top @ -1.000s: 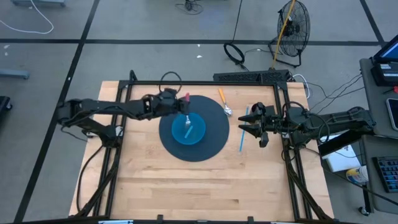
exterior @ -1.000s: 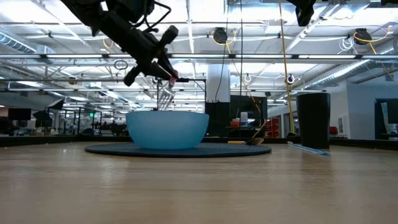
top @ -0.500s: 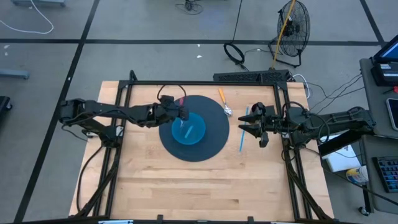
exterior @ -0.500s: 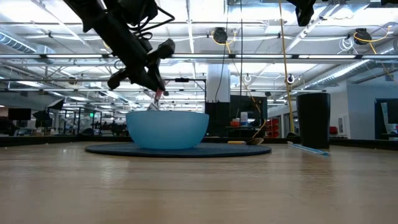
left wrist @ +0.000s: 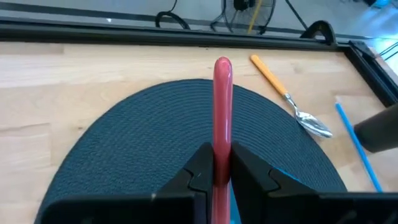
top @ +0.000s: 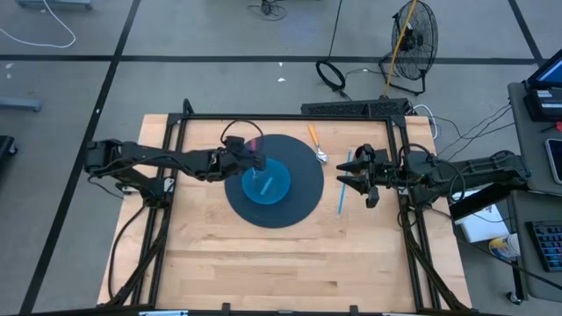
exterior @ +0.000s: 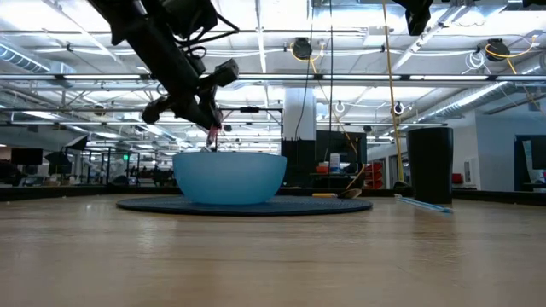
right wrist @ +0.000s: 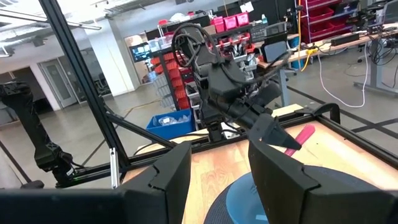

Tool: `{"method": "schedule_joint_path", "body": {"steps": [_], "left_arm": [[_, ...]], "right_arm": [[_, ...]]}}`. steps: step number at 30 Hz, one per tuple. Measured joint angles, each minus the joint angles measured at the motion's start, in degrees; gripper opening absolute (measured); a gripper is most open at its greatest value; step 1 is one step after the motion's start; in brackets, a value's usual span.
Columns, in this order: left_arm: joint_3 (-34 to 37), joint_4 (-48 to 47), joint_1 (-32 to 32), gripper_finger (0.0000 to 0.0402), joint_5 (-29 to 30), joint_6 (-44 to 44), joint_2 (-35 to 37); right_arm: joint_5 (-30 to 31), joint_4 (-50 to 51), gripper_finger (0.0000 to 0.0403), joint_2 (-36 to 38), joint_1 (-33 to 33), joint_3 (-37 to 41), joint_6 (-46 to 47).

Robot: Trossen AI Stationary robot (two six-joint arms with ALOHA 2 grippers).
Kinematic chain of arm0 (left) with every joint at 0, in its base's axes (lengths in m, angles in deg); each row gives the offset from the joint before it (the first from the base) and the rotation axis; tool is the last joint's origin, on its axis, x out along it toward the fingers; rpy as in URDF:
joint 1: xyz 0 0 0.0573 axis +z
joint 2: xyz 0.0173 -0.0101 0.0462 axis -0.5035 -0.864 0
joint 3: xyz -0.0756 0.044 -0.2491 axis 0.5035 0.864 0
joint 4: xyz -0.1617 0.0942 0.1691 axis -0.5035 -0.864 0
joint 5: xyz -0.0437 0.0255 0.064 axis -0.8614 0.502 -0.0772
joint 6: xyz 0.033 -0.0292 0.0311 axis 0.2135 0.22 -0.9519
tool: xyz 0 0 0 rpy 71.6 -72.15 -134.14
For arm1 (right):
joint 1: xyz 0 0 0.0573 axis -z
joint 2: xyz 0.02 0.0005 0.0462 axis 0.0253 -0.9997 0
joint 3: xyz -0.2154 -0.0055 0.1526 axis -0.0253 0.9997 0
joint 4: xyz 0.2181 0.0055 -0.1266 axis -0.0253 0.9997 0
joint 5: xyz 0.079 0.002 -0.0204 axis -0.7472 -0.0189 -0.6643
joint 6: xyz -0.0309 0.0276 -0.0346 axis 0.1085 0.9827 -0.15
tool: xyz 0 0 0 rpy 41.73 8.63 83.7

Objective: Pick & Place Utensil
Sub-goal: Put the pink fork into the blue bowl on the blue mat, then put the yellow spoon into the blue bowl on the blue mat

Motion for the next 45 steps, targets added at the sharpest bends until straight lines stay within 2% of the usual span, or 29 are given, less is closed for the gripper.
{"method": "schedule_joint_path", "body": {"steps": [12, 16, 25, 39, 45], "left_arm": [[0.00, 6.70, 0.15, 0.0040, -3.27, 1.50, -7.37], [0.00, 6.72, 0.14, 0.0053, -3.25, 1.45, -7.66], [0.00, 6.74, 0.37, 0.0047, -3.12, 0.68, -7.66], [-0.01, 6.37, 0.70, 0.0120, -3.27, 0.67, -7.63], [-0.02, 6.92, 0.67, 0.0137, -3.54, -0.74, -7.63]], "right_arm": [[-0.04, 0.00, 0.0155, -0.03, 0.00, 0.00, 0.71], [-0.17, 0.26, 0.0155, -0.03, 0.00, 0.00, 1.19], [-0.17, 0.22, 0.0155, -0.03, 0.01, 0.00, 1.16], [-0.17, 0.22, 0.0155, -0.03, 0.00, 0.00, 1.26], [-0.20, 0.22, 0.0155, -0.03, 0.00, -0.02, 1.27]]}}
